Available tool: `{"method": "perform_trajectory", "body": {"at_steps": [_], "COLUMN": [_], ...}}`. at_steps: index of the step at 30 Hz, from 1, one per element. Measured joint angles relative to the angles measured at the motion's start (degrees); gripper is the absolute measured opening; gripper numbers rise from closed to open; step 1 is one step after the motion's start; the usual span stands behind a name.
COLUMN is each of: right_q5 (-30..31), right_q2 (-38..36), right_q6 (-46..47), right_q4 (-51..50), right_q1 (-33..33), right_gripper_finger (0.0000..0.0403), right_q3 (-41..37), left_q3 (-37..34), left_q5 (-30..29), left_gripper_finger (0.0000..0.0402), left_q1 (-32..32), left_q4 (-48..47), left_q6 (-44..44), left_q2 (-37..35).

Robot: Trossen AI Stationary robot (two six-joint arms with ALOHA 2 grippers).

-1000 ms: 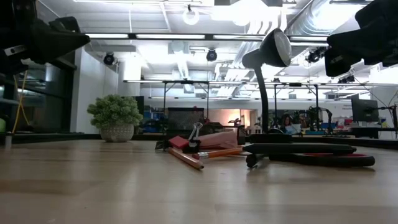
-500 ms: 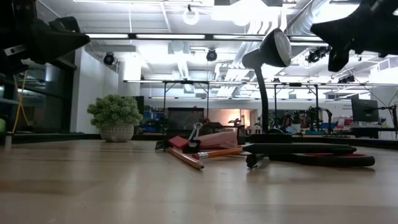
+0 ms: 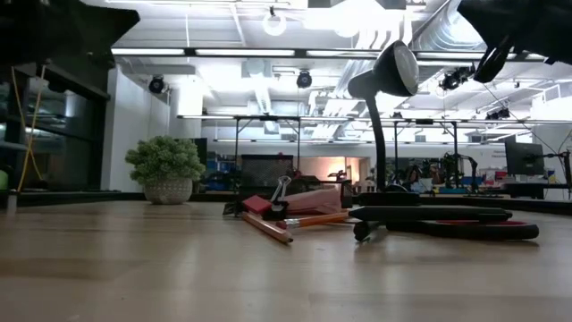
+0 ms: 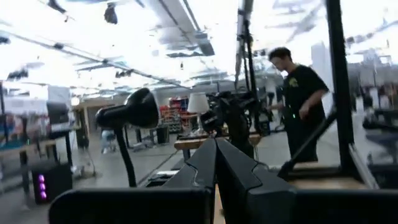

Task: Pick and place office supplies into organizer
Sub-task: Put the pink sticky notes into the black desk organizer

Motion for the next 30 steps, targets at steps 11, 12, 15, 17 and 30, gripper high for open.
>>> {"method": "perform_trajectory", "body": {"at_steps": [11,12,15,17,30], "right_q5": [9.03,9.84,12.29,13.82,13.63], "right_q2": [-0.02,-0.02,0.00,-0.02,0.35], "right_q6": [21.14,21.54,21.99,22.84,14.79], "right_q4": [6.48,6.45,6.47,6.96,-3.29], "right_q1": [0.00,-0.02,-0.02,-0.02,-0.02], "right_gripper_finger": [0.0012,0.0012,0.0012,0.0012,0.0072], "right_q3": [0.04,0.12,0.80,1.21,8.60], "left_q3": [0.01,0.01,0.01,0.01,10.30], "left_q5": [-5.64,-6.36,-8.13,-10.51,-11.51], "left_gripper_finger": [0.0001,0.0001,0.0001,0.0001,0.0001], "left_q1": [0.00,0.00,0.00,0.00,0.00], "left_q4": [14.69,15.99,19.29,21.73,24.92], "left_q6": [-13.79,-12.85,-10.16,-9.28,8.17], "left_q2": [-0.03,-0.03,-0.03,-0.03,5.37]}}
